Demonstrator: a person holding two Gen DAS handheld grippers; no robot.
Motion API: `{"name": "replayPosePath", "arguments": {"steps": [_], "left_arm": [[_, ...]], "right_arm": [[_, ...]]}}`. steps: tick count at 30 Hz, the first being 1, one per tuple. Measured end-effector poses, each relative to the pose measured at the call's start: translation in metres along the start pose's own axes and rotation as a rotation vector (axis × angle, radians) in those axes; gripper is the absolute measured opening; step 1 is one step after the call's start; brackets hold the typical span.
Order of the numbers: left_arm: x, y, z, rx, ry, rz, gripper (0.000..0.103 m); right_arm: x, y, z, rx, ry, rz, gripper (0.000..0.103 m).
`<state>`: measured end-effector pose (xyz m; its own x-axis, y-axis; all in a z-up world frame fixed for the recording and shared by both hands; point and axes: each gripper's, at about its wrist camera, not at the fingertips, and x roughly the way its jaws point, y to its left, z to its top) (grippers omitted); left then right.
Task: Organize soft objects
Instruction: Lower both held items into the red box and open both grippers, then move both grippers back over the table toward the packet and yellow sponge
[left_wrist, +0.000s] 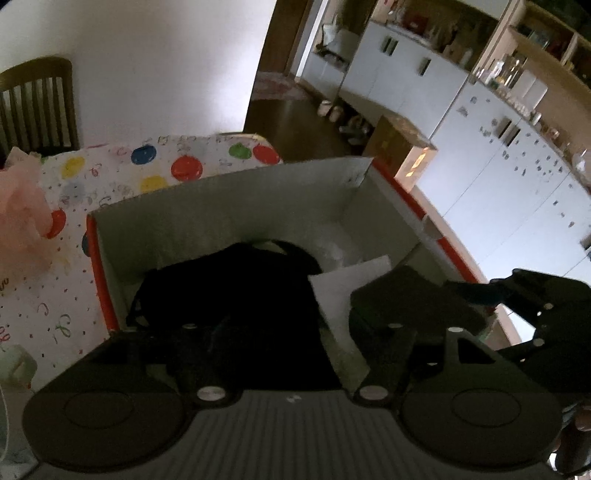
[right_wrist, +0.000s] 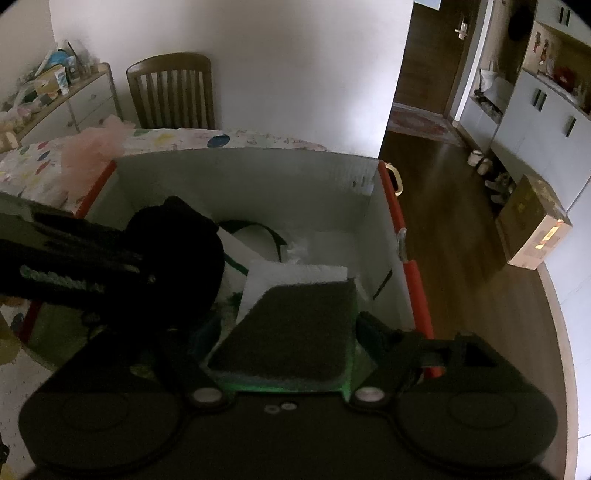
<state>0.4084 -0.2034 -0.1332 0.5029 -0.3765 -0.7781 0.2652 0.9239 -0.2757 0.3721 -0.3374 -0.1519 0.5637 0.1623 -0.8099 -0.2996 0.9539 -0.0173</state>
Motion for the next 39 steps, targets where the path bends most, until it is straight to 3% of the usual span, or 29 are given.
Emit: {"name": "replayPosePath", "arguments": {"steps": [7, 14, 17, 20, 34, 39], "left_arm": [[-0.017, -0.006, -0.003, 0.040, -0.038, -0.001, 0.067], [-0.042, -0.012, -0.008, 0.074, -0.079, -0.009, 0.067], [-0.057, -0.015, -0.013, 0.084, -0.106, -0.025, 0.076], [-0.073, -0.016, -0.019, 0.089, -0.131, -0.039, 0.078], [-0.140, 0.001, -0.050, 0.023, -0.225, -0.044, 0.085], [-0.162, 0.011, -0.066, 0.016, -0.256, -0.034, 0.102]], "right_arm": [[-0.013, -0.003, -0.002, 0.014, -0.017, 0.009, 0.084], [-0.033, -0.006, -0.004, 0.055, -0.048, 0.022, 0.094], [-0.045, -0.007, -0.007, 0.074, -0.072, 0.042, 0.099], [-0.058, -0.005, -0.011, 0.076, -0.096, 0.067, 0.101], [-0.106, 0.018, -0.023, 0.128, -0.193, 0.163, 0.103], [-0.121, 0.032, -0.031, 0.108, -0.221, 0.175, 0.103]]}}
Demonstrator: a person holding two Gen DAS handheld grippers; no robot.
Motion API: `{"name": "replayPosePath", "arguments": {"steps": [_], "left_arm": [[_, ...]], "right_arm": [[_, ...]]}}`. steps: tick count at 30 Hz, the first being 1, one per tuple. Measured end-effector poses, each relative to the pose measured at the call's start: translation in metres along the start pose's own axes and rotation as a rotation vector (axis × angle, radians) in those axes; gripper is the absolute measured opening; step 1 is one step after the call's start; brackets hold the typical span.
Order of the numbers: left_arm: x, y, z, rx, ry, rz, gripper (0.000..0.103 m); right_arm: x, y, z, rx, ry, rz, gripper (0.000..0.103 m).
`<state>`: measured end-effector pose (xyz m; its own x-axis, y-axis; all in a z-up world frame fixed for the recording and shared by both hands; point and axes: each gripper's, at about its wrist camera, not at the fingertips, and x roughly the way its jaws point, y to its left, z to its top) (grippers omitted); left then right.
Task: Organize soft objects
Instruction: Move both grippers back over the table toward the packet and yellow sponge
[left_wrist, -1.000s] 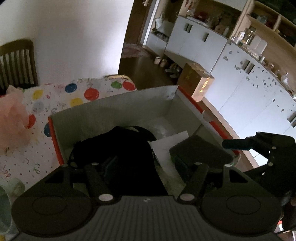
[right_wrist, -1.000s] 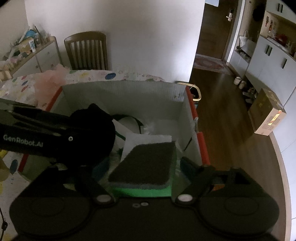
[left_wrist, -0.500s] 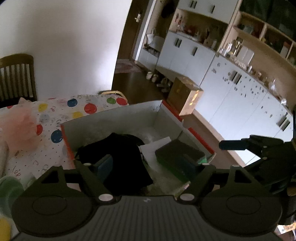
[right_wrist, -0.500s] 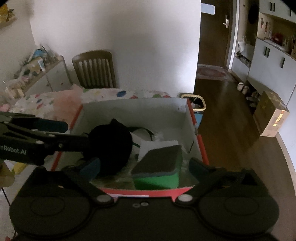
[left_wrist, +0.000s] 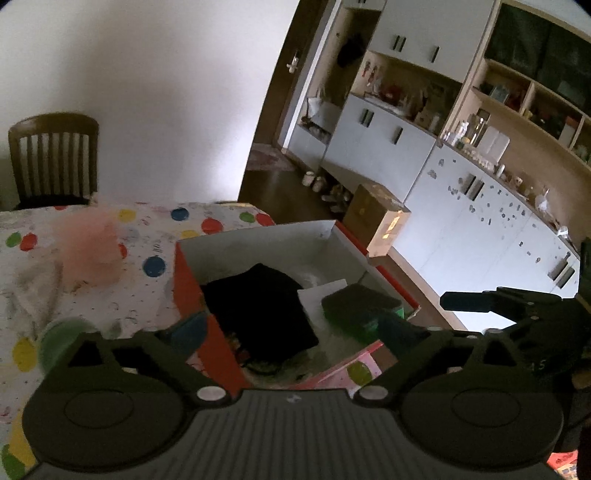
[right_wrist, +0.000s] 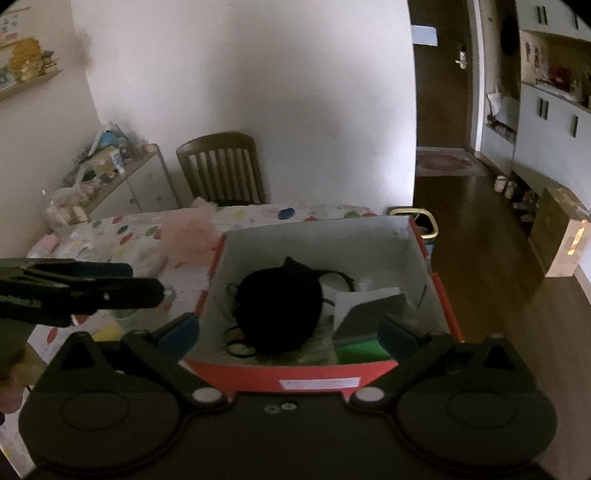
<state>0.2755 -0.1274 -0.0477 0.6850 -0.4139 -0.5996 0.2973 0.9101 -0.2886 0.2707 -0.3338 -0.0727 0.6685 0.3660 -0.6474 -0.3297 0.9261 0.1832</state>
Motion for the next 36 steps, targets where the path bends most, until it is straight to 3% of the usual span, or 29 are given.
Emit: {"name": "replayPosePath", "arguments": {"steps": [7, 17, 21, 28, 36], "left_arm": [[-0.044, 0.020, -0.017, 0.016, -0.064, 0.018, 0.103], [-0.100, 0.061, -0.042, 0.027, -0.140, 0.099, 0.103], [-0.126, 0.084, -0.052, 0.052, -0.182, 0.181, 0.103], [-0.169, 0.138, -0.065, 0.037, -0.220, 0.250, 0.103], [-0.207, 0.222, -0.073, -0.032, -0.256, 0.317, 0.103]], "right_arm": [[-0.009, 0.034, -0.009, -0.061, 0.006, 0.036, 0.103], [-0.009, 0.107, -0.021, -0.146, 0.011, 0.101, 0.103], [-0.001, 0.137, -0.023, -0.136, 0.011, 0.145, 0.103], [0.021, 0.202, -0.027, -0.152, 0.025, 0.193, 0.103], [0.055, 0.265, -0.030, -0.194, 0.046, 0.166, 0.102]]}}
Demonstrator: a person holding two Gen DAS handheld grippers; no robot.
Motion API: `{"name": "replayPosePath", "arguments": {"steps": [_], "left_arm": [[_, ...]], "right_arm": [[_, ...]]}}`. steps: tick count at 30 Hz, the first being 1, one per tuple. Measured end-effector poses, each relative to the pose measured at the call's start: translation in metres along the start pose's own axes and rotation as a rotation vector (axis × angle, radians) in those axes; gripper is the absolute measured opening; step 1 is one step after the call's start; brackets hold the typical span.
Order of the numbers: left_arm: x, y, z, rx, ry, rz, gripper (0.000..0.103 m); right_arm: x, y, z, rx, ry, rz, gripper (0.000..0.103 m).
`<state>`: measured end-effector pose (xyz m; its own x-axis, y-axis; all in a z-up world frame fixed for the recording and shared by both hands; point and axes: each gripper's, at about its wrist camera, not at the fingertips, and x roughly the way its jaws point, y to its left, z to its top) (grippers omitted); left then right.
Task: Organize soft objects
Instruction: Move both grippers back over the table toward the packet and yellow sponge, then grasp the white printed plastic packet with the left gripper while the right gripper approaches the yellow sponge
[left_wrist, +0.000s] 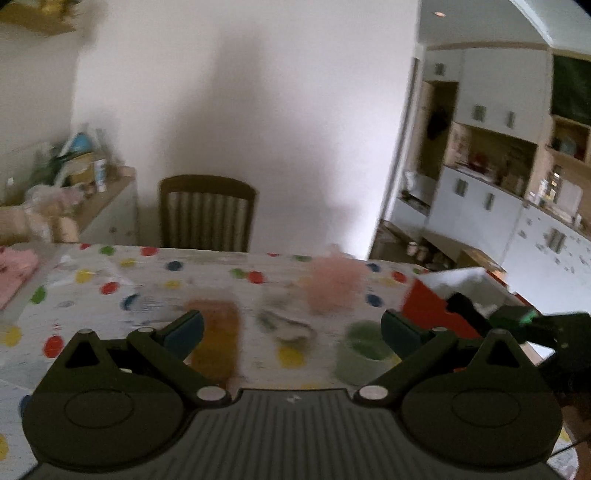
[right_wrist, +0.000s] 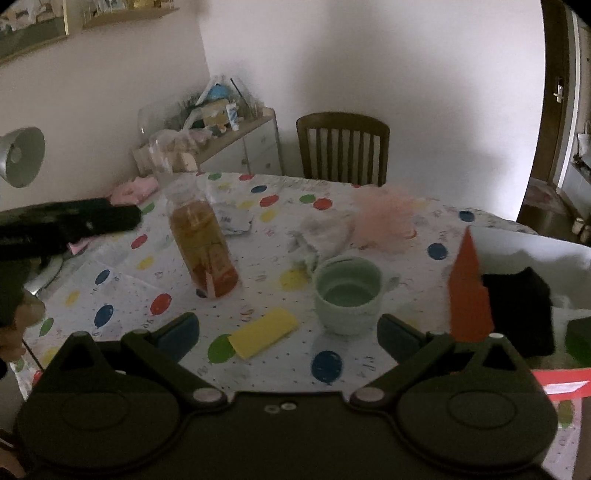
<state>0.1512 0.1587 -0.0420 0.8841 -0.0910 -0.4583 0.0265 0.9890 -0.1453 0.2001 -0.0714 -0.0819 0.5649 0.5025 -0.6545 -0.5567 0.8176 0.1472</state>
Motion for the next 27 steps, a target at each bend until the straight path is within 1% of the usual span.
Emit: {"name": "replayPosePath", "arguments": {"steps": [2, 4, 6, 10, 14, 19, 22, 23, 25, 27], "left_arm": [[0.003, 0.021, 0.002, -0.008, 0.001, 0.019, 0.103], [0.004, 0.043, 0.004, -0.009, -0.015, 0.039, 0.103], [0.009, 0.062, 0.006, 0.003, -0.021, 0.062, 0.103], [0.033, 0.097, 0.006, 0.014, 0.014, 0.094, 0.103], [0.064, 0.125, 0.006, 0.026, 0.050, 0.092, 0.103], [0.105, 0.144, 0.011, 0.070, 0.091, 0.060, 0.103], [0.138, 0.156, 0.014, 0.090, 0.139, 0.044, 0.103], [0.150, 0.161, 0.015, 0.087, 0.156, 0.054, 0.103], [0.169, 0.170, 0.018, 0.071, 0.182, 0.043, 0.103], [0.185, 0.178, 0.020, 0.061, 0.195, 0.048, 0.103]], "right_arm": [[0.010, 0.009, 0.001, -0.005, 0.010, -0.009, 0.101], [0.022, 0.020, 0.003, -0.009, 0.028, -0.015, 0.100], [0.036, 0.028, 0.004, -0.005, 0.047, -0.020, 0.099], [0.065, 0.041, 0.004, 0.007, 0.089, -0.039, 0.097], [0.096, 0.052, -0.001, -0.002, 0.140, -0.080, 0.091], [0.125, 0.053, -0.003, 0.031, 0.191, -0.115, 0.087], [0.139, 0.053, -0.002, 0.047, 0.218, -0.133, 0.085], [0.144, 0.054, -0.002, 0.045, 0.226, -0.137, 0.084], [0.151, 0.056, -0.003, 0.038, 0.243, -0.160, 0.084], [0.157, 0.055, -0.005, 0.055, 0.263, -0.169, 0.084]]}}
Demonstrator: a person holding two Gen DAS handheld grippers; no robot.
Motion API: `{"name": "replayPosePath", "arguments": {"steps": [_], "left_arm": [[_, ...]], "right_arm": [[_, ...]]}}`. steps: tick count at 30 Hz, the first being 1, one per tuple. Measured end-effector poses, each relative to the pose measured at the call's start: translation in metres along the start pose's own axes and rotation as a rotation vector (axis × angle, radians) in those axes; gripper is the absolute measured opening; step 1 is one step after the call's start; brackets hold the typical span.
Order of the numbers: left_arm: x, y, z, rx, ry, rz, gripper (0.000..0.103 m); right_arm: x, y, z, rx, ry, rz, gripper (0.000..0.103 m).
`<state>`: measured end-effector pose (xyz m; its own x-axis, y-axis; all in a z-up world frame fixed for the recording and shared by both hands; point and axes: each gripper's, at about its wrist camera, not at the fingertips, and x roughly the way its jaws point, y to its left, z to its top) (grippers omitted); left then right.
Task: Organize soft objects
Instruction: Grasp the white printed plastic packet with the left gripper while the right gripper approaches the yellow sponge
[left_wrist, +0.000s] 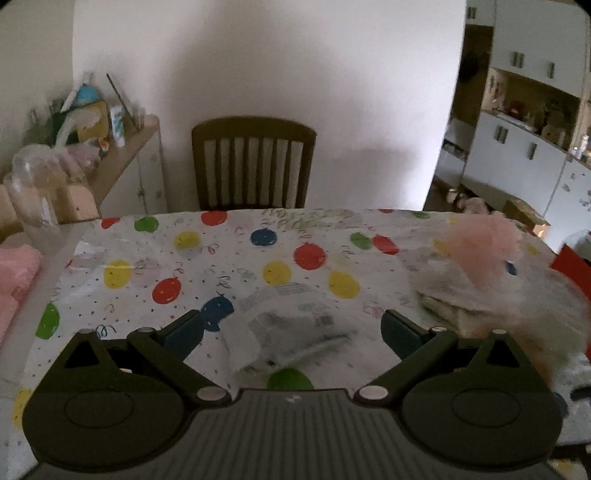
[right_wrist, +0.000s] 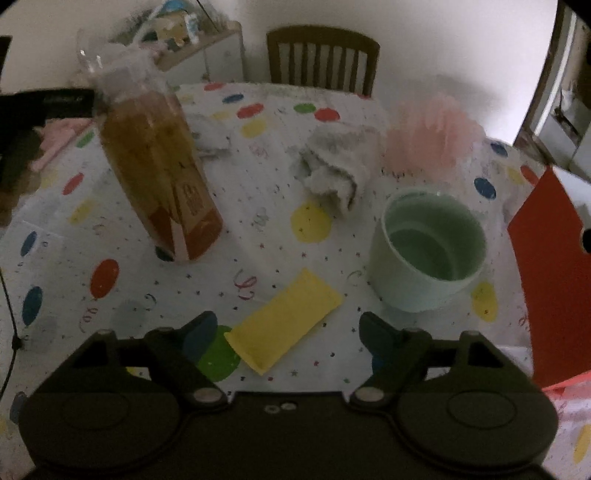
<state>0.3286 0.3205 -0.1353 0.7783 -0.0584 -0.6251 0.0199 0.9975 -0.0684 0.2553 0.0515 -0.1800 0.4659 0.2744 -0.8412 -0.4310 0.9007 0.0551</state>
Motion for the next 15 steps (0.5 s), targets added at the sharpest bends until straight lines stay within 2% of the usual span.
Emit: {"name": "replayPosePath", "arguments": {"steps": [5, 8, 15], "left_arm": [[0.037, 0.003, 0.008, 0.054, 0.063, -0.027, 0.103], [0.057, -0.001, 0.009, 0.133, 0.112, -0.041, 0.103], [0.089, -0.004, 0.012, 0.219, 0.170, -0.038, 0.103]], "right_arm": [[0.018, -0.003, 0.001, 0.075, 0.047, -0.011, 0.082], [0.025, -0.005, 0.003, 0.108, 0.055, -0.013, 0.081], [0.037, -0.003, 0.010, 0.099, 0.076, -0.033, 0.080]]}}
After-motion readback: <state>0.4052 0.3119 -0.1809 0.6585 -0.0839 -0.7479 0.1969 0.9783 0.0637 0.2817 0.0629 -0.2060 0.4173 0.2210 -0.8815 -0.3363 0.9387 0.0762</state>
